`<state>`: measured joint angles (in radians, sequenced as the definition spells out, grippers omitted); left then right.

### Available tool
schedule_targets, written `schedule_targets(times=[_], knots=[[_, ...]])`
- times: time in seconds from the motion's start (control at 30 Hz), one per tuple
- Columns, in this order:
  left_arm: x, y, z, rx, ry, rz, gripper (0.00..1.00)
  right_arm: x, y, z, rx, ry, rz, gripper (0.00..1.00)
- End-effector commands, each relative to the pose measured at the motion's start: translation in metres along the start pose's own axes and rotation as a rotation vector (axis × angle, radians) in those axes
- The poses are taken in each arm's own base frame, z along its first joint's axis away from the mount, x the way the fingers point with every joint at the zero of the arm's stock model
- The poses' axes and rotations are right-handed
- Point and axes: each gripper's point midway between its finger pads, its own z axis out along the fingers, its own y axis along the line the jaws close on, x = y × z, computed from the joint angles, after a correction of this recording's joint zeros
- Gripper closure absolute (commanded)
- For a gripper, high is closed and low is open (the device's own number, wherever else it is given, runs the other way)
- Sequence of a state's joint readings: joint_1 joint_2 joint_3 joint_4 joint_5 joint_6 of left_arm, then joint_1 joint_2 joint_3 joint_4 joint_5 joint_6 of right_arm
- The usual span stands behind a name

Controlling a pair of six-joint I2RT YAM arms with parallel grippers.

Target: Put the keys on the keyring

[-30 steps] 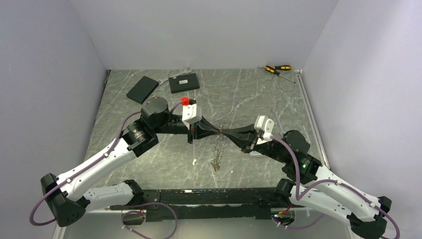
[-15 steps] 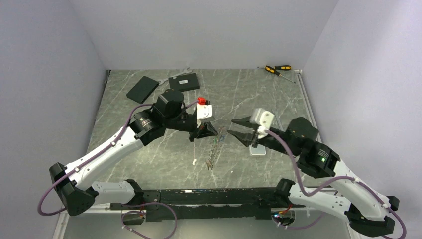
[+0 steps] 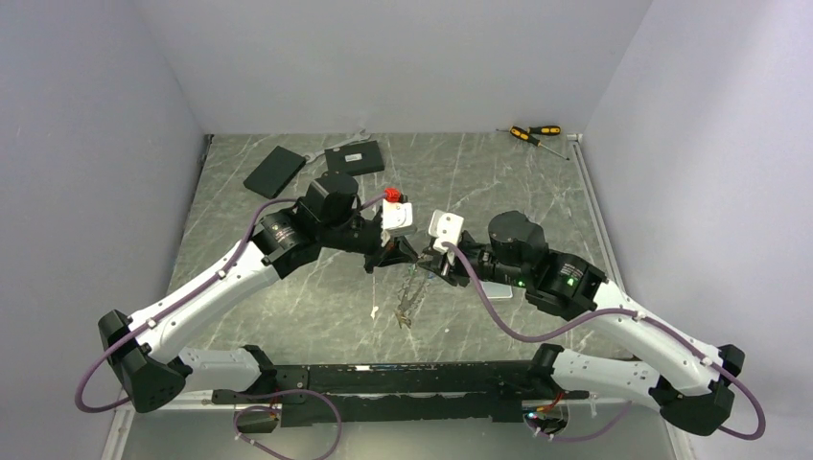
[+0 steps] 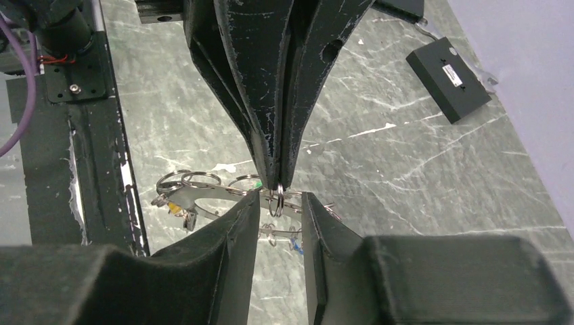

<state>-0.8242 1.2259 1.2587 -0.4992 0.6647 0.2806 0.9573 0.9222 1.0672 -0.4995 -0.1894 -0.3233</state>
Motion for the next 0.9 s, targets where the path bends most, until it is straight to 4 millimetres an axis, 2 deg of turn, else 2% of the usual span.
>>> schedule_targets(times=[0.0, 0.07, 0.13, 0.23, 0.53, 0.67, 0.73, 0.87], knots=[[-0.027, 0.002, -0.007, -0.009, -0.070, 0.087, 1.00, -0.028, -0.004, -0.002, 0.001, -0.085, -0.022, 0.69], [-0.027, 0.001, -0.007, -0.009, -0.071, 0.089, 1.00, -0.028, -0.004, 0.001, -0.005, -0.086, -0.020, 0.75], [-0.026, 0.001, -0.007, -0.008, -0.070, 0.087, 1.00, -0.028, -0.003, 0.002, -0.012, -0.085, -0.021, 0.87], [-0.028, 0.000, -0.008, -0.008, -0.075, 0.091, 1.00, -0.025, -0.002, 0.004, -0.019, -0.073, -0.022, 1.00], [-0.032, -0.001, -0.014, -0.019, -0.082, 0.097, 0.99, -0.027, 0.000, -0.003, -0.011, -0.116, -0.059, 1.00], [-0.035, -0.002, -0.024, -0.058, -0.097, 0.122, 0.55, -0.035, -0.002, -0.014, 0.012, -0.172, -0.085, 1.00], [-0.038, -0.002, -0.030, -0.081, -0.113, 0.138, 0.51, -0.041, -0.002, -0.019, 0.019, -0.207, -0.097, 1.00], [-0.041, -0.003, -0.034, -0.098, -0.127, 0.150, 0.53, -0.049, 0.000, -0.028, 0.020, -0.257, -0.108, 1.00]])
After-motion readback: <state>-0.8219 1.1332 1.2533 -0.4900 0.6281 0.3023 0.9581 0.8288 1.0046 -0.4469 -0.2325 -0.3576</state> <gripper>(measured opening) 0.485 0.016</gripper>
